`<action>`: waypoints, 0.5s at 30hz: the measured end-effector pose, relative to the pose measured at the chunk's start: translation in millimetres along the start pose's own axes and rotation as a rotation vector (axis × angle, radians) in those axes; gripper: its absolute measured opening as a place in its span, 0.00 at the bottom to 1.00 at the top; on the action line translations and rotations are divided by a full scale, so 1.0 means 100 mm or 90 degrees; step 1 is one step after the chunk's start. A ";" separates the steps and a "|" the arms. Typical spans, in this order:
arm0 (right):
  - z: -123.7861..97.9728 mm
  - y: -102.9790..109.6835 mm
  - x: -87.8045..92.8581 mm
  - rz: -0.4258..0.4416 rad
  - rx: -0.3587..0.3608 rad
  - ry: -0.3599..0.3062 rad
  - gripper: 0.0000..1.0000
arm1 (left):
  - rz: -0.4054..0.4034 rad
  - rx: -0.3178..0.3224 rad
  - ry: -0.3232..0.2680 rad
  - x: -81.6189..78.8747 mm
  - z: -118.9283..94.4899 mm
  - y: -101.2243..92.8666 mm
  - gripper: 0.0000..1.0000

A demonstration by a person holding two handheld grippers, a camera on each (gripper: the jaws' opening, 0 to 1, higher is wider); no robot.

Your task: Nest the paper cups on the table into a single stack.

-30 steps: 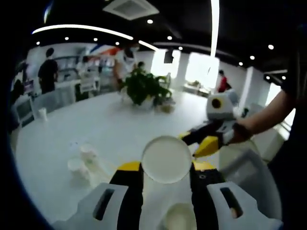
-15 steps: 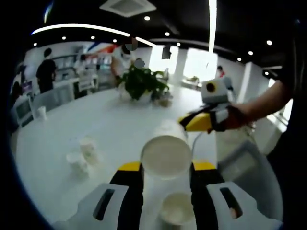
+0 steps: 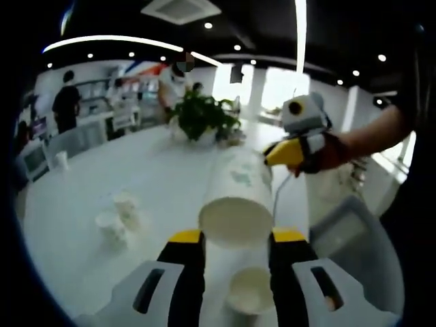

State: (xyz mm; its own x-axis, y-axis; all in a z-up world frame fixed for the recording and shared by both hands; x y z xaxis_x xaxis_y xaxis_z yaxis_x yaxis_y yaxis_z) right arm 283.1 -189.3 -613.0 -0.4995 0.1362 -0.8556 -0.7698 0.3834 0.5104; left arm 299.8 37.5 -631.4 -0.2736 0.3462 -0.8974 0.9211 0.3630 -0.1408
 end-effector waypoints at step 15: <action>0.12 0.18 -0.11 -0.121 -0.007 0.102 0.00 | 0.027 -0.006 -0.008 0.03 -0.10 -0.02 0.05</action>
State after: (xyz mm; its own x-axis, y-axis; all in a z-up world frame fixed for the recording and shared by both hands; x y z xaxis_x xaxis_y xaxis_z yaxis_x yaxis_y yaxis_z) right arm 280.0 -172.6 -595.2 -0.4015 -0.0841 -0.9120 -0.8597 0.3780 0.3436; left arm 294.6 46.6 -629.8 -0.2314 0.3507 -0.9074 0.9289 0.3570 -0.0989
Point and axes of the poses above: the point that each gripper's makers call its tool centre point, and the gripper's own axes: z roughly forward along the fingers, y roughly to its left, x roughly out of its underside, the point moved 10 cm from there along -z, roughly backward along the fingers, and after that the axes turned 1 degree about z, right-handed, at the moved point
